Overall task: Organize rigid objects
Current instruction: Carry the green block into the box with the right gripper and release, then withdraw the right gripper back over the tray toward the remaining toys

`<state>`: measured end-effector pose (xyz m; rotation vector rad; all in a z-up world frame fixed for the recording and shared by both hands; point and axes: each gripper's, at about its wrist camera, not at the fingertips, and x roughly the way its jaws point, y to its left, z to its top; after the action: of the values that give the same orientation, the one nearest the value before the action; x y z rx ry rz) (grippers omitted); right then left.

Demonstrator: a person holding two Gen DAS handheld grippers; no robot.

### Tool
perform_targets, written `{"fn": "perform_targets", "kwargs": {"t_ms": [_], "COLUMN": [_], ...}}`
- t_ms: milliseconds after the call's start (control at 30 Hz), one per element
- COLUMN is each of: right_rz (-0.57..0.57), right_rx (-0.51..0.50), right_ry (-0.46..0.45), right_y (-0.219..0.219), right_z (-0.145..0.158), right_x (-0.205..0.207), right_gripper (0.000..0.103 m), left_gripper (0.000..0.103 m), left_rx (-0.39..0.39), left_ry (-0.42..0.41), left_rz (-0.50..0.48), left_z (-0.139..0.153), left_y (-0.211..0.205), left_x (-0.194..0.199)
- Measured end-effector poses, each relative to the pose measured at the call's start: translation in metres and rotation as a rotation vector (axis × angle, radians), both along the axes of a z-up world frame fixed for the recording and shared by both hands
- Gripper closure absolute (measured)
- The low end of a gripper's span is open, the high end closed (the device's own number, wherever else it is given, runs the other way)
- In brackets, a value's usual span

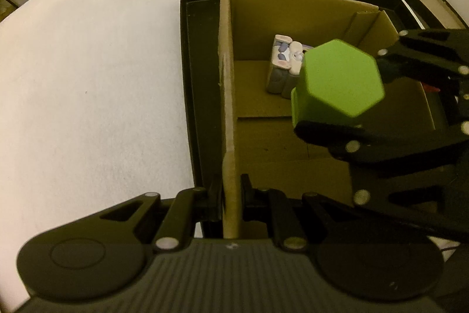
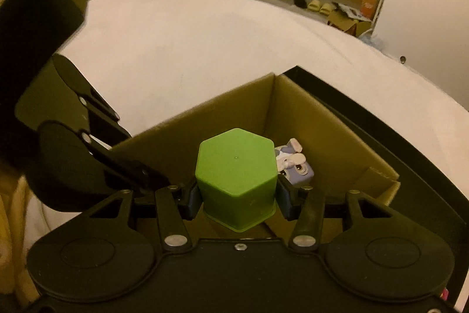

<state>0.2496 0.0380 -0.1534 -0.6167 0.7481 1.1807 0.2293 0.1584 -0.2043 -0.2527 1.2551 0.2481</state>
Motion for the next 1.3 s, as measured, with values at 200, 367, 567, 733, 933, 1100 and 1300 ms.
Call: {"fn": "perform_targets", "kwargs": {"t_ms": [200,367,567,733,933,1100,1300], "right_rz": [0.011,0.016,0.002,-0.013,-0.048,-0.078,-0.112], "right_rx": [-0.041,-0.058,-0.054,-0.029,0.009,0.037,0.043], "right_ry": [0.042,0.054,0.07,0.064,0.067,0.051,0.038], "right_y": [0.008,0.01,0.01,0.007,-0.004,-0.02,-0.038], "right_z": [-0.011,-0.016,-0.018,-0.012,0.004,0.022,0.034], "right_x": [0.006,0.007,0.009,0.014,0.021,0.026,0.034], "right_gripper": [0.053,0.053,0.052,0.05,0.05,0.05,0.05], "left_gripper": [0.093,0.093,0.092,0.092,0.092,0.092,0.092], "left_rx": [-0.003,-0.005,-0.011,-0.009,-0.011,-0.009,0.001], "left_ry": [-0.001,-0.001,-0.008,-0.01,-0.009,-0.007,-0.002], "left_rz": [0.006,0.005,0.009,0.007,0.008,0.002,-0.007], "left_z": [0.0,0.001,0.001,0.001,0.001,0.002,0.002], "left_y": [0.0,0.001,0.003,0.002,0.004,0.004,0.001], "left_x": [0.0,0.0,-0.002,-0.003,-0.004,-0.004,-0.002]}}
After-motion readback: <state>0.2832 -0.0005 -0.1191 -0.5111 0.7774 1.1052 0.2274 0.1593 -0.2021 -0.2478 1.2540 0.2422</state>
